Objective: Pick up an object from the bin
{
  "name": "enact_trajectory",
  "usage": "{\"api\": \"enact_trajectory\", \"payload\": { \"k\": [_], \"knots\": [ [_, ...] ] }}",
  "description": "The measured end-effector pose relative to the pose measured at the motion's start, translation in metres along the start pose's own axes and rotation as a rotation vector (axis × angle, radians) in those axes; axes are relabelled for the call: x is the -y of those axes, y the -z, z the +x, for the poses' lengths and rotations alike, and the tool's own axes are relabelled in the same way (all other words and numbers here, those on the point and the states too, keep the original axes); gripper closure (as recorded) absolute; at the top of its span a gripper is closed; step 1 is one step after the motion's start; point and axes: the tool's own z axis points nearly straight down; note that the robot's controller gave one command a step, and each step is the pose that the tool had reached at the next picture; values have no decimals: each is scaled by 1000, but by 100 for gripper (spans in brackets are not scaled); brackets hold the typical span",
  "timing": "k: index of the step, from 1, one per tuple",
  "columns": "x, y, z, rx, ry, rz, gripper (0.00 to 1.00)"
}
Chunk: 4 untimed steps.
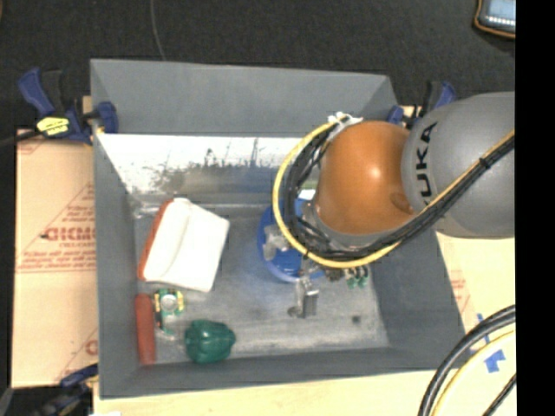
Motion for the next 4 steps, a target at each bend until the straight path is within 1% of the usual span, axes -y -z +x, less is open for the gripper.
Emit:
{"api": "enact_trajectory", "payload": {
  "k": [1, 2, 3, 4],
  "knots": [
    [79, -47, -11, 4, 21, 2, 0],
    [12, 9, 2, -6, -15, -4, 100],
    [12, 9, 2, -6, -15, -4, 100],
    [3, 11, 7, -4, 3, -4, 100]
  ]
}}
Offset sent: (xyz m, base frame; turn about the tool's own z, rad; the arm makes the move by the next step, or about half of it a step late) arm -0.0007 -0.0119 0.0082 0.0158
